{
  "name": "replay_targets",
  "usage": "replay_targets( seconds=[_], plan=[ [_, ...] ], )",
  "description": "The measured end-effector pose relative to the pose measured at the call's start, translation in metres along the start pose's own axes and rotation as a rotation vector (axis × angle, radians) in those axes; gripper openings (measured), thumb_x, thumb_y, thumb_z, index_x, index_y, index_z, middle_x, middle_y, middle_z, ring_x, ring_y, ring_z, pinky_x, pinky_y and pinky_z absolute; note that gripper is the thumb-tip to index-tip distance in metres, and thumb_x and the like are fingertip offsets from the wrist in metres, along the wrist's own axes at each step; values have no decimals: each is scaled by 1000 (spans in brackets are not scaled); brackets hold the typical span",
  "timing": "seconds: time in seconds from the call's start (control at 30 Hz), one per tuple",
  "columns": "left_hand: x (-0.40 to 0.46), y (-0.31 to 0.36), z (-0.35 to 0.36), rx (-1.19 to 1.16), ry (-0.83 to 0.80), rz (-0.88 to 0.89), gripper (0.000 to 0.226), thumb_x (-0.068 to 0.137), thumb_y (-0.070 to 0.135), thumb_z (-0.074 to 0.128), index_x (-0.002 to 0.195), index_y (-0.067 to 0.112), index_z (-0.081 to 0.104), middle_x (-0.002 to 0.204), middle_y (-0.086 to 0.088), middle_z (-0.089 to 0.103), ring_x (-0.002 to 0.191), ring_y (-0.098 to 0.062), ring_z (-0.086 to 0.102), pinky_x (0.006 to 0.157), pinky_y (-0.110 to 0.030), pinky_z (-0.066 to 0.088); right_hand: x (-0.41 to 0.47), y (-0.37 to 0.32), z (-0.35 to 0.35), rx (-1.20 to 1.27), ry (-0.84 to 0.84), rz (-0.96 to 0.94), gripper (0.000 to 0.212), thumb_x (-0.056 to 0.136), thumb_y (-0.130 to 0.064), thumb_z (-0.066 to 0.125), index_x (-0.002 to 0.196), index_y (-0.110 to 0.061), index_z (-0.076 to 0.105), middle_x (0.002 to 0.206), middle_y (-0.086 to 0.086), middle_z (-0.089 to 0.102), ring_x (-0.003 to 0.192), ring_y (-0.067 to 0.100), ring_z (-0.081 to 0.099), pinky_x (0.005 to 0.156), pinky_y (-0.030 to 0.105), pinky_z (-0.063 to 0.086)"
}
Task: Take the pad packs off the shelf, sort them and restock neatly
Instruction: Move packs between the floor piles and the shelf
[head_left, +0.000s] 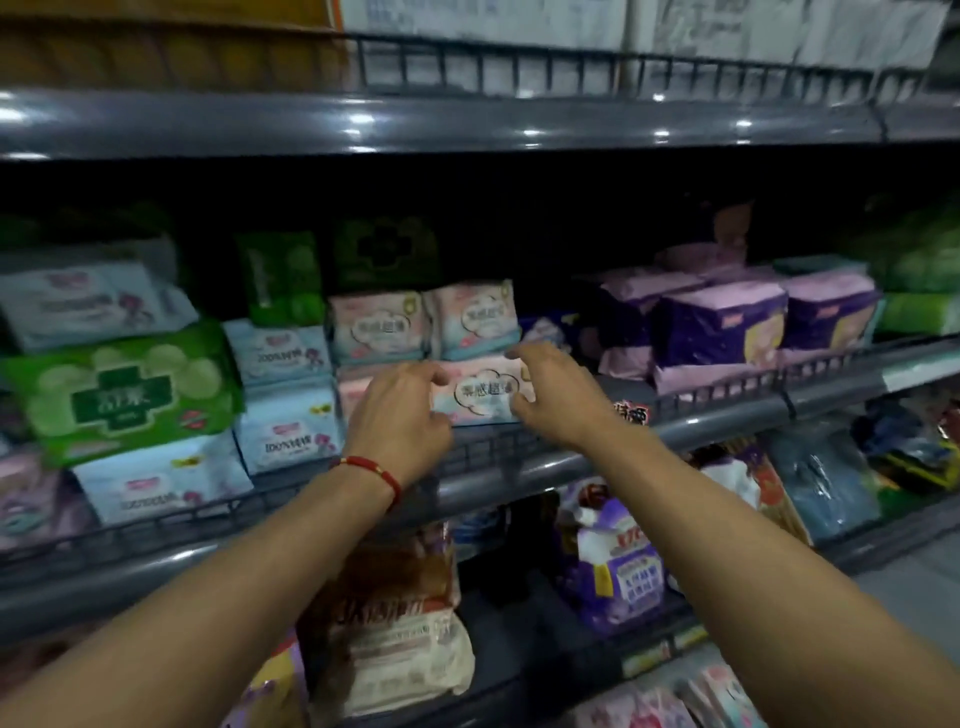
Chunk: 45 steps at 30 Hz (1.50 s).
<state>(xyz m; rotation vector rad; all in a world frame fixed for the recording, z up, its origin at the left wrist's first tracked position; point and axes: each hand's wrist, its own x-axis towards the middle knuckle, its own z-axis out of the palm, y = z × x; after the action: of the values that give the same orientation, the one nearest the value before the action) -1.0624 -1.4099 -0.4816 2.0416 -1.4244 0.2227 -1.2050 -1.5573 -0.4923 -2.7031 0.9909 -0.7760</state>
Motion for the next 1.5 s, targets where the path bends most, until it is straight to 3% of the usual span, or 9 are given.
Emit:
replay_targets(
  seconds=[0.37,0.53,0.67,0.83,0.93,1.07,1.23,1.33,1.5],
  plan=[
    [56,-64,6,266,-158,-85,47,79,-4,61,123,13,60,123,-12,63,113,-33,59,92,-43,54,51,27,32,-94,-99,15,65,90,-18,72,148,-16,43,146,12,45,137,33,39,110,49,41],
    [66,-84,-7,246,-187,-52,51,82,-10,60,127,14,64,127,-10,64,119,-30,59,103,-38,49,55,24,29,-146,-63,-8,61,92,-28,74,147,-20,50,149,9,40,133,33,34,114,44,35],
    [70,-89,-19,267,-265,-27,44,88,5,71,130,18,65,130,-6,64,121,-27,58,102,-31,47,58,20,30,-119,-26,36,51,89,-23,76,137,-20,58,146,8,42,134,32,31,115,44,35],
    [70,-88,-21,266,-219,45,30,83,19,82,109,19,66,111,-1,64,101,-19,56,83,-26,44,57,21,28,0,-58,56,41,84,-14,81,114,-23,56,126,8,60,107,28,56,86,35,48],
    [71,-88,-20,293,-208,70,31,83,25,81,108,26,62,115,-2,64,110,-25,58,91,-36,51,56,26,17,64,-35,45,37,84,-11,79,101,-29,52,111,7,63,88,25,59,67,29,43],
    [70,-88,-18,162,-205,27,37,88,21,77,120,24,59,132,-5,61,120,-25,57,103,-37,48,45,34,-6,153,35,-4,32,79,-6,80,102,-19,62,102,5,67,94,26,63,77,34,51],
    [65,-85,-20,16,-144,43,31,91,17,73,119,26,64,130,-5,58,120,-25,56,105,-39,47,25,47,-30,267,80,-44,33,81,-7,81,105,-19,63,104,-1,69,96,20,68,77,31,57],
    [61,-78,-26,-60,-92,69,32,92,16,72,122,26,64,129,-5,57,121,-24,54,107,-42,47,11,54,-45,329,105,-28,32,82,-5,80,103,-23,64,103,-4,70,92,12,69,70,20,56],
    [48,-65,-31,-125,-63,61,35,92,15,72,124,24,64,130,-2,57,121,-23,55,105,-42,49,-12,76,-59,413,129,76,38,79,-7,83,107,-23,64,103,-6,69,96,15,66,84,36,59]
  ],
)
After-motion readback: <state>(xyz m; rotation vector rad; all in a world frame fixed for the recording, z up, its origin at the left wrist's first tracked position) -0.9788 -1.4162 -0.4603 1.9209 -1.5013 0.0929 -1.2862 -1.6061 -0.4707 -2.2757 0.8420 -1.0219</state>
